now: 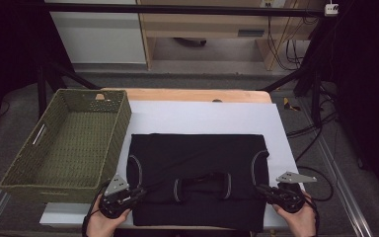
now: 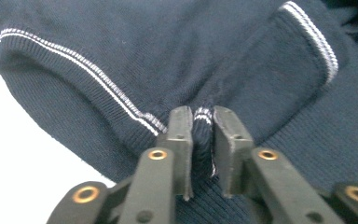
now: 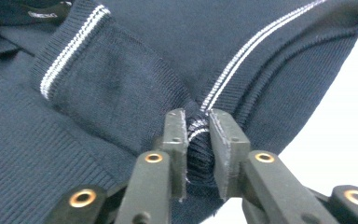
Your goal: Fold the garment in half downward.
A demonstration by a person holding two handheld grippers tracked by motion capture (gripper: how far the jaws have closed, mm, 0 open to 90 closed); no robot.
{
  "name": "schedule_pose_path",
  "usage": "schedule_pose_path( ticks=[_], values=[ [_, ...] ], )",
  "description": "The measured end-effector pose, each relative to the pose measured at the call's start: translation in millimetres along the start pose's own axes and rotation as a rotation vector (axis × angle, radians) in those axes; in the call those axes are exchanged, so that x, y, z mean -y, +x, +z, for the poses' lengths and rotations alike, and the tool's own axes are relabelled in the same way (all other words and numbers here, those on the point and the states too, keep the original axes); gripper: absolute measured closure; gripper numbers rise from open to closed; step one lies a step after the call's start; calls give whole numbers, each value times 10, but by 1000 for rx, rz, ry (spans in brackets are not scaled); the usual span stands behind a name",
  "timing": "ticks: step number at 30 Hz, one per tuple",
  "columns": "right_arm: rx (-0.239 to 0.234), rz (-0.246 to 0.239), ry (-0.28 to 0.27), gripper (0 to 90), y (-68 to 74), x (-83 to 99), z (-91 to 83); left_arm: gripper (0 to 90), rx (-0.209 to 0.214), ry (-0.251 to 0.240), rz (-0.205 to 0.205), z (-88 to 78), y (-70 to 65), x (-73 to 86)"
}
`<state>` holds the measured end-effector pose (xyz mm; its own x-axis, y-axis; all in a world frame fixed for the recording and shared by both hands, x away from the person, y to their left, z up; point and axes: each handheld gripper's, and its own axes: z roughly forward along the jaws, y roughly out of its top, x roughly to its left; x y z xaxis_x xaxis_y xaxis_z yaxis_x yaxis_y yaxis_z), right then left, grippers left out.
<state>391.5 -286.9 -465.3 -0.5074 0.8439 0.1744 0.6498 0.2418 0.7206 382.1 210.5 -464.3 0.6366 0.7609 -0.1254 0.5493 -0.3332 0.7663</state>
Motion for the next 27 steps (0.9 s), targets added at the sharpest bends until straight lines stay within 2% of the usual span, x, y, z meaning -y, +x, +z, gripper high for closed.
schedule_pose_path(
  ticks=[1,3,4,7,9,12,14,18,21,23,25,27],
  values=[
    [8,-5,-7,692,0,-1,0,706,-1,-13,-3,0,-1,-8],
    [21,-16,-38,539,16,-23,-25,588,-4,-36,-3,1,1,-28],
    [23,-23,-68,503,30,-44,-40,515,0,-46,3,7,2,-52],
    [-8,-48,-133,435,81,-149,-40,364,13,-84,16,33,-15,-150],
    [-34,-57,-137,399,142,-246,19,298,22,-100,43,66,-55,-239],
    [-65,-71,-134,385,213,-356,142,235,60,-93,72,155,-138,-332],
    [-65,-91,-117,384,247,-427,253,235,89,-72,97,253,-216,-365],
    [-66,-92,-61,398,265,-502,471,274,128,-9,146,454,-346,-389],
    [-70,-79,-22,453,243,-505,573,404,141,30,147,562,-360,-405],
    [-76,-87,-3,517,235,-496,612,489,147,49,146,605,-352,-408],
    [-85,-103,21,575,242,-477,639,600,134,70,161,632,-348,-401],
    [-81,-128,35,685,254,-463,649,717,138,89,155,629,-344,-394]
  ],
)
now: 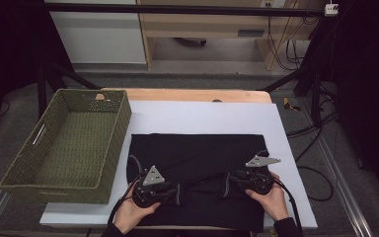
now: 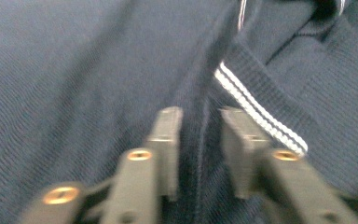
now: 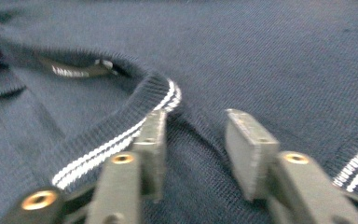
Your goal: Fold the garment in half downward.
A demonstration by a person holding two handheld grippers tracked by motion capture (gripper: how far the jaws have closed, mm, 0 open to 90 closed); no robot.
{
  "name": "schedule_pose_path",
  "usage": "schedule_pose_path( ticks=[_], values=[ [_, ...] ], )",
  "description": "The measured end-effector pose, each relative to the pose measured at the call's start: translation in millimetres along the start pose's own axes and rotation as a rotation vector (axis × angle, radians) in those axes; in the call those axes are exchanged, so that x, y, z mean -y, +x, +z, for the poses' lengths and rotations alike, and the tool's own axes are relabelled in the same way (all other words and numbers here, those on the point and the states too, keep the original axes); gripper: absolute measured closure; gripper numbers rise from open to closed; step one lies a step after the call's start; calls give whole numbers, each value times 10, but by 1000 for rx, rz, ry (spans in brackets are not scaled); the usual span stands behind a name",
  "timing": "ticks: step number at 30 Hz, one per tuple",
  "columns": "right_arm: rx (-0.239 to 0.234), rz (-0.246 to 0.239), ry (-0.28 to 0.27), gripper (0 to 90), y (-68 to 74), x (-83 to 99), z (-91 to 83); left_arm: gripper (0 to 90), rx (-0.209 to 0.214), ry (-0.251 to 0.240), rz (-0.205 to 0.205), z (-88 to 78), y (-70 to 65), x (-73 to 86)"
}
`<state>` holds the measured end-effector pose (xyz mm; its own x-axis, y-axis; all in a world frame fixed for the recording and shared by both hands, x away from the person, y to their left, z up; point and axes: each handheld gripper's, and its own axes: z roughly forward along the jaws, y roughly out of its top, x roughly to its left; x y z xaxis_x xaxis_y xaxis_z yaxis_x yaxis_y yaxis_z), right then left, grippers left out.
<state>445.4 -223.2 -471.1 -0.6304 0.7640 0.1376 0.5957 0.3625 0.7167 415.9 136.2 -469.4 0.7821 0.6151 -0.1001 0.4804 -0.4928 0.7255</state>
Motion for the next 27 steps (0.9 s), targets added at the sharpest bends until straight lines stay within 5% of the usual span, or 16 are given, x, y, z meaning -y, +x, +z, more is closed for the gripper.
schedule_pose_path(
  ticks=[3,9,17,27],
  values=[
    [-1,-16,2,866,13,0,-27,844,-4,20,6,-19,-8,5],
    [-41,-17,-40,897,57,-15,-226,864,0,-27,19,-193,-63,-15],
    [-93,-74,-103,897,337,58,-632,864,28,-88,52,-552,-221,155],
    [-143,-49,15,866,527,445,-753,847,85,-19,95,-544,-395,387]
  ],
)
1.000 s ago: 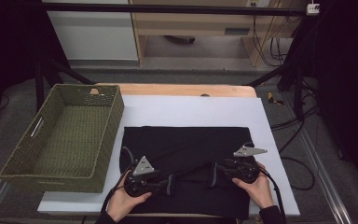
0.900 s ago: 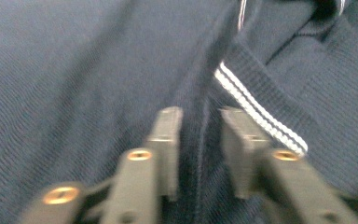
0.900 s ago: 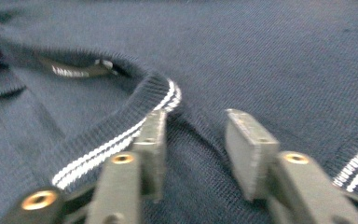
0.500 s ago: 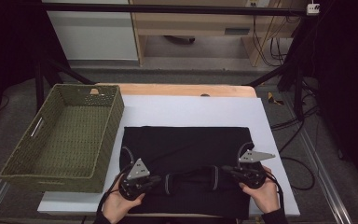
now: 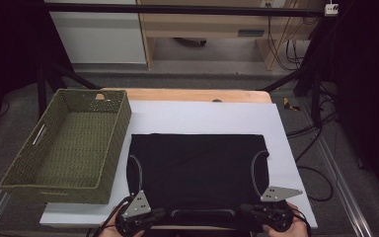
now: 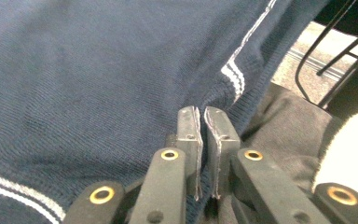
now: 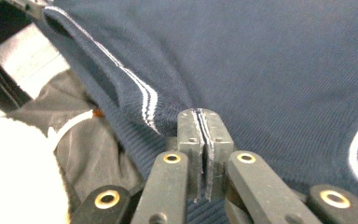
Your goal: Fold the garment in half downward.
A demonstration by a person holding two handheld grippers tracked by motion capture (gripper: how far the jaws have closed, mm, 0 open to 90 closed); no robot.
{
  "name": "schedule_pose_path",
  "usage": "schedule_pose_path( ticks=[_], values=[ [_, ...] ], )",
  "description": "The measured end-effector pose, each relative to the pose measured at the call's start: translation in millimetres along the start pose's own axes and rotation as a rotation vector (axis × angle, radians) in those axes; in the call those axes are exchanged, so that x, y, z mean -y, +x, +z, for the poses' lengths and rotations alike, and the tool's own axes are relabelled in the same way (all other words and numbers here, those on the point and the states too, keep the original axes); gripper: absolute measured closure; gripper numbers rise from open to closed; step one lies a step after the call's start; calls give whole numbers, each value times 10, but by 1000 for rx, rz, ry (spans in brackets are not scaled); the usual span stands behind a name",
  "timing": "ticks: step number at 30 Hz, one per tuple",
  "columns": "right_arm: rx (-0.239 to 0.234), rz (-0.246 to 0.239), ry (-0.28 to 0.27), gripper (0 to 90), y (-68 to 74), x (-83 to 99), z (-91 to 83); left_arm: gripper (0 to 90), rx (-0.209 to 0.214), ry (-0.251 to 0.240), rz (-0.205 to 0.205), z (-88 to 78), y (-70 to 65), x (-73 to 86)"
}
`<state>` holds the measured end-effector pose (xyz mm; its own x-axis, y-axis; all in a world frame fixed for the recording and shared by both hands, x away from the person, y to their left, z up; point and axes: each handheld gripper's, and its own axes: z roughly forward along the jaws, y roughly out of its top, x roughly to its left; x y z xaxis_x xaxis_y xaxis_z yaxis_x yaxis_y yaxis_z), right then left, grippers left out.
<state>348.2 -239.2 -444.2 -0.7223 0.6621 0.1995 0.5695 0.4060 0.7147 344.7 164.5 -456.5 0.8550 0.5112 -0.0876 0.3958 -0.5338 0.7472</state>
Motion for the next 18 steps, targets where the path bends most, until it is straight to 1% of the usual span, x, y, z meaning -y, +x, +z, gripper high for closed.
schedule_pose_path(
  ticks=[1,2,3,4,5,6,7,8,9,10,11,12,13,14,15,16,18],
  values=[
    [-2,-3,-13,819,10,1,-14,840,10,10,1,1,5,7],
    [-4,10,-26,783,11,-12,-32,814,22,15,-3,-3,12,10],
    [-2,15,-54,749,4,-30,-42,793,19,4,-7,-15,18,11],
    [-1,19,-72,718,-3,-47,-47,769,14,-19,-15,-35,30,5],
    [15,22,-88,678,-11,-69,-45,690,3,-47,-25,-61,47,-5],
    [38,24,-94,653,-26,-84,-34,612,-13,-74,-42,-93,70,-16],
    [56,27,-102,620,-46,-89,-14,554,-33,-94,-62,-126,97,-21],
    [84,37,-110,598,-78,-80,7,523,-63,-109,-86,-155,129,-15],
    [119,55,-100,587,-122,-63,23,485,-101,-118,-115,-175,168,2],
    [162,63,-84,566,-164,-36,37,459,-140,-114,-148,-188,212,30],
    [208,66,-65,546,-199,-5,44,459,-179,-104,-177,-194,260,69],
    [246,66,-50,541,-234,31,56,459,-230,-79,-219,-195,320,121],
    [275,70,-31,525,-274,70,60,455,-261,-48,-250,-192,368,156],
    [297,76,-30,506,-304,98,70,455,-276,-27,-275,-192,409,188],
    [315,80,-22,511,-340,121,83,455,-284,-18,-299,-190,426,208],
    [316,90,-12,512,-360,134,88,456,-292,-4,-310,-182,436,227],
    [313,103,-10,531,-374,159,108,476,-294,16,-309,-143,414,254]
  ],
)
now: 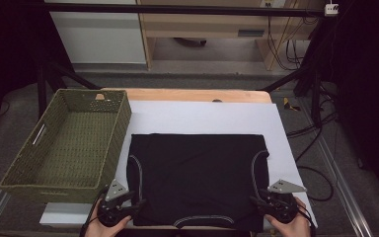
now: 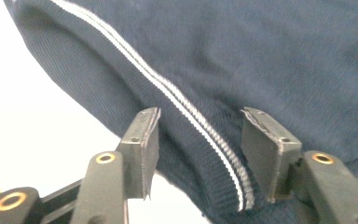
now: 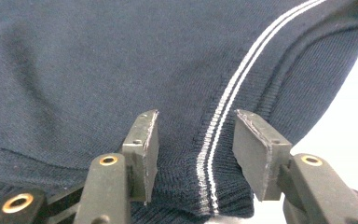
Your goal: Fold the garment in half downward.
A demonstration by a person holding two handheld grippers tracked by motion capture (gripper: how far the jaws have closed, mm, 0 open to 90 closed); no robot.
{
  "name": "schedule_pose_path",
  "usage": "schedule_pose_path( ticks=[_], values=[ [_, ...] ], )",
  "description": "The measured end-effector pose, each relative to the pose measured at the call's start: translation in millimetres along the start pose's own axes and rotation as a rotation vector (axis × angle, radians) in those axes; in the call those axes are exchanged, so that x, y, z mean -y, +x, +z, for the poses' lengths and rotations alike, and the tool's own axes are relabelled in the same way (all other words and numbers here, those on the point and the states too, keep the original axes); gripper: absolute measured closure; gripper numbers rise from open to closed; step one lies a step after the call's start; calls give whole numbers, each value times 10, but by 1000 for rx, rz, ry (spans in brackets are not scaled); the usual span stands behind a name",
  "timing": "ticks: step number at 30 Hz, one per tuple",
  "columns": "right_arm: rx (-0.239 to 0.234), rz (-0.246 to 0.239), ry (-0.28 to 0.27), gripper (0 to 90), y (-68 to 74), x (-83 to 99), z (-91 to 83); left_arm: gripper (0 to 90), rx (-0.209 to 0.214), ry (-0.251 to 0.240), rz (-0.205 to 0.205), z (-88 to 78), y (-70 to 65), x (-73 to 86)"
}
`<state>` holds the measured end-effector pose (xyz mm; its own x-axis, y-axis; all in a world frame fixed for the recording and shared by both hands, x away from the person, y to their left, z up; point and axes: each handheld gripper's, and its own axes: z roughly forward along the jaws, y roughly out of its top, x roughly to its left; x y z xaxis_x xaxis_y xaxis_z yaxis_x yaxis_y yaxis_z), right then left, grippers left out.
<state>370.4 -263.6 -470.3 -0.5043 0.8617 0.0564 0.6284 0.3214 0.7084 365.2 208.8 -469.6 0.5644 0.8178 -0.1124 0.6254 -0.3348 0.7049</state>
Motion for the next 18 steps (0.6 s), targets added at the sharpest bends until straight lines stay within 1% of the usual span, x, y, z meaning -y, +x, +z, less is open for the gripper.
schedule_pose_path(
  ticks=[1,2,3,4,5,6,7,8,9,10,11,13,14,15,18],
  values=[
    [4,-3,7,551,8,3,-2,496,6,13,5,19,-18,14],
    [14,-18,13,565,11,2,-7,510,2,16,9,31,-33,23],
    [14,-19,21,607,12,-2,-21,524,1,16,7,29,-41,24],
    [20,-17,26,645,11,-2,-36,540,2,20,-4,23,-39,24],
    [20,-14,27,653,7,-2,-49,557,6,22,-20,20,-35,26],
    [20,-7,17,643,-8,-1,-66,576,10,24,-28,14,-31,25],
    [31,1,9,618,-22,-1,-80,610,16,27,-29,6,-37,23],
    [48,2,11,578,-34,3,-82,647,15,29,-22,4,-50,23],
    [54,5,22,567,-42,11,-67,667,15,32,-15,2,-58,22],
    [52,5,36,577,-44,20,-50,690,14,32,-6,1,-73,22],
    [40,1,42,628,-33,30,-30,713,15,32,-3,1,-78,21],
    [32,-3,54,704,-17,16,-34,751,20,33,-1,0,-82,18],
    [26,2,63,786,-14,5,-48,767,22,33,0,-3,-84,17],
    [17,9,63,804,-9,-2,-73,778,24,33,-2,-8,-89,17],
    [9,24,56,827,-11,0,-130,794,28,28,-8,-34,-84,15]
  ],
)
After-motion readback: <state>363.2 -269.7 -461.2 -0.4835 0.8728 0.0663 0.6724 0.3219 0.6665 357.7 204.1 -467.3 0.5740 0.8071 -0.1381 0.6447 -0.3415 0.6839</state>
